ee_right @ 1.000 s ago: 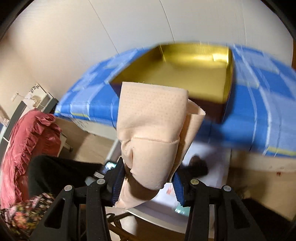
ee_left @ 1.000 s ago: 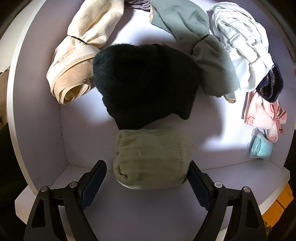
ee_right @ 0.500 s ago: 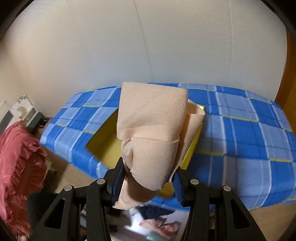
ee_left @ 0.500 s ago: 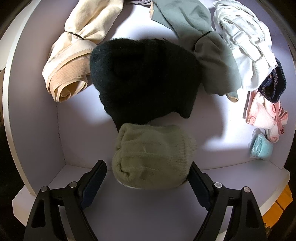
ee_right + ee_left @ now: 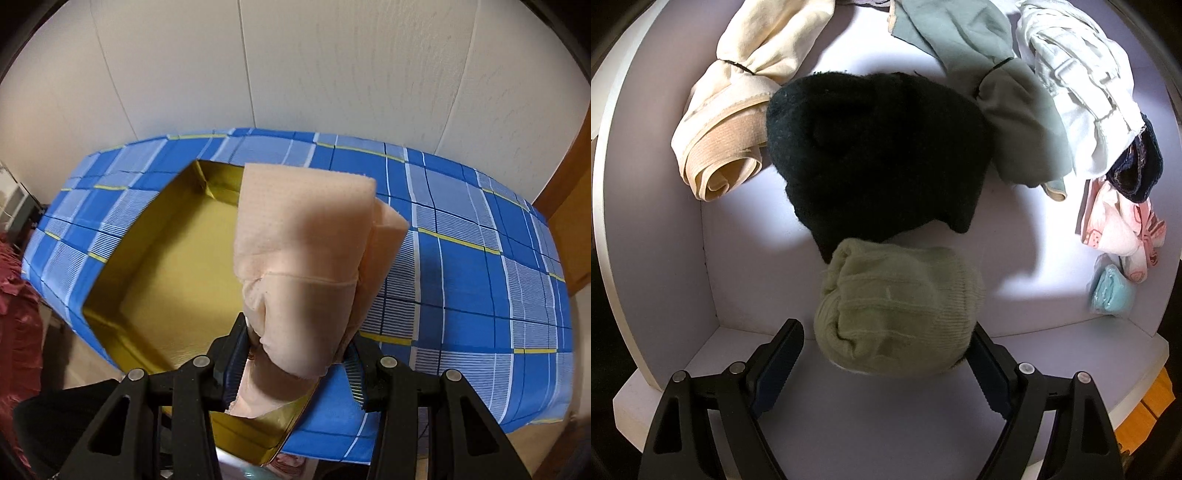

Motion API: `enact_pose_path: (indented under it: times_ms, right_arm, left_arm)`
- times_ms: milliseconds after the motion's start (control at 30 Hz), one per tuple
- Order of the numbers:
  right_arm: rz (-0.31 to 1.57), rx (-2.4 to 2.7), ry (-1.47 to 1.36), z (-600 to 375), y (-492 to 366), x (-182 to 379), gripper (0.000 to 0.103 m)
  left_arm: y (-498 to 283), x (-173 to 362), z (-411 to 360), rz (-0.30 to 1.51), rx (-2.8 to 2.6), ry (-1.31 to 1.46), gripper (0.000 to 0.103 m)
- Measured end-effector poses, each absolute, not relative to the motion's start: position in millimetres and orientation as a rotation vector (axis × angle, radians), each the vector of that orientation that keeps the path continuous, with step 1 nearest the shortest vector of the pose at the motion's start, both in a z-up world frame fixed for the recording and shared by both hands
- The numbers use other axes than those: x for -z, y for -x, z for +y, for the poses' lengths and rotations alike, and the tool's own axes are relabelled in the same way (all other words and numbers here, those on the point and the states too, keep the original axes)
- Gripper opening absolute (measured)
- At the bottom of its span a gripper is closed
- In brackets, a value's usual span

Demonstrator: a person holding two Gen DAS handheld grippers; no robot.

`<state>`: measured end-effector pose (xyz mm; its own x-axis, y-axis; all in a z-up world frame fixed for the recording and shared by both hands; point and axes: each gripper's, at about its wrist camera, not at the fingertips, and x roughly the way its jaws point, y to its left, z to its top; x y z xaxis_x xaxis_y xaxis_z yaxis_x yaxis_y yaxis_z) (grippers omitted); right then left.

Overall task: Organize soft objects
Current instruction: 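Lower the beige garment into the gold tray and open the right gripper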

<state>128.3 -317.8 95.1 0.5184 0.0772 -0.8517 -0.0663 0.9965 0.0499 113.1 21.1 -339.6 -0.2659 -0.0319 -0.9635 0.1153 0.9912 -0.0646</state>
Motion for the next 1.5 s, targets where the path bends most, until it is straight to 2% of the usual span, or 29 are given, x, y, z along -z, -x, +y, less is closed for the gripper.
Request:
enact_pose_path:
  times_ms: [833,967,1033,1500]
  right_arm:
    - [1.061,0.062,-0.041,-326,-185,-61,0.048]
    - [1.026,0.144,-0.008,-330,-190,-62,0.06]
    - [0.987,0.171,0.023,-331,-189,-66,0.07]
    - [0.916,0.146,-0.007,-348,-145,-72,0.073]
  left_arm:
    - [-115,333,20,1.827,0.133,-0.047,0.088]
    - [-115,333,20,1.827,0.133,-0.049,0.088]
    - [-114,334,21,1.828,0.132,-0.049,0.088]
    - [-114,334,19,1.824,0.131,-0.06,0.088]
